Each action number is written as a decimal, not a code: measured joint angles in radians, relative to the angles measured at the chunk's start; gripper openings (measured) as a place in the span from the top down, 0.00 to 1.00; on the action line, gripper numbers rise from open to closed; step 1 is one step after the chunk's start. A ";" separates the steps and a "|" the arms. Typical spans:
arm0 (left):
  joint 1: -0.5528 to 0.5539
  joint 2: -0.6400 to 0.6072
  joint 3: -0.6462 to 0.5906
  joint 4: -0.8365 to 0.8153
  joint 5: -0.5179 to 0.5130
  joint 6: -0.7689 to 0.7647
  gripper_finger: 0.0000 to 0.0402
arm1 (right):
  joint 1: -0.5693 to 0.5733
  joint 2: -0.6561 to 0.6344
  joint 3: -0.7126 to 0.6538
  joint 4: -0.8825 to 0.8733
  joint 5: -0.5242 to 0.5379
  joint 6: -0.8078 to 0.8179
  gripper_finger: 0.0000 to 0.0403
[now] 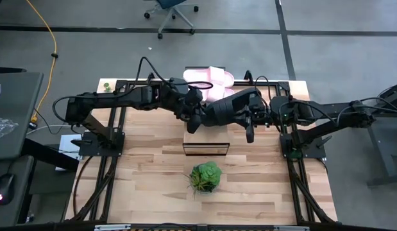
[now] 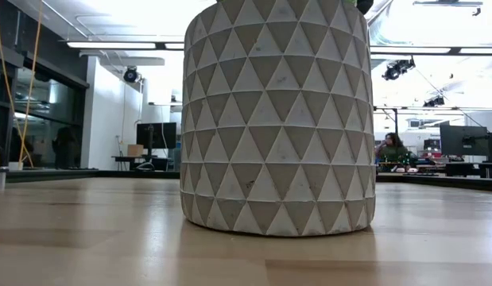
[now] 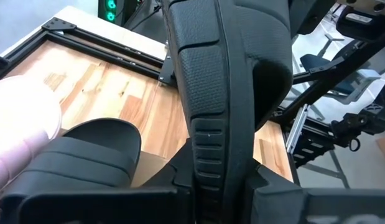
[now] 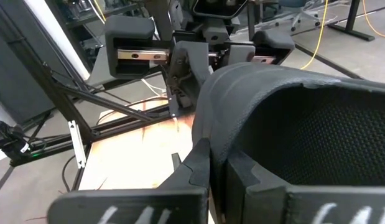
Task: Pick and place slides into the shelf
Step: Put the black slide on the shelf
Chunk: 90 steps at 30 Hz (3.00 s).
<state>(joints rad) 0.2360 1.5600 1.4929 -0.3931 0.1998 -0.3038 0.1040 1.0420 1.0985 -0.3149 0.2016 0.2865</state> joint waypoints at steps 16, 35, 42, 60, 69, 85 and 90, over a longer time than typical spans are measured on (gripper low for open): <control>0.000 0.000 0.000 0.001 -0.036 0.042 0.94 | 0.000 0.000 0.000 0.002 0.001 -0.004 1.00; -0.001 -0.002 0.000 0.058 -0.117 0.060 0.94 | 0.011 -0.182 0.000 -0.130 0.229 0.072 0.77; 0.000 -0.002 0.000 0.158 -0.159 0.059 0.94 | 0.099 -0.291 0.000 -0.176 0.473 0.077 0.76; 0.019 0.078 0.001 0.756 -0.165 -0.091 0.94 | 0.162 -0.235 -0.002 0.144 0.416 -0.112 0.73; 0.019 0.149 0.000 0.975 -0.098 -0.202 0.94 | 0.132 -0.183 -0.002 0.186 0.365 -0.107 0.62; 0.010 0.166 0.000 1.019 -0.012 -0.192 0.94 | 0.087 -0.116 -0.002 0.297 0.304 -0.133 0.60; 0.011 0.166 0.000 1.019 -0.009 -0.191 0.94 | 0.077 -0.105 -0.002 0.323 0.290 -0.131 0.62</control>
<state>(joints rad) 0.2466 1.7264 1.4933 0.6257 0.1909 -0.4946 0.1806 0.9365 1.0966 0.0077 0.4919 0.1559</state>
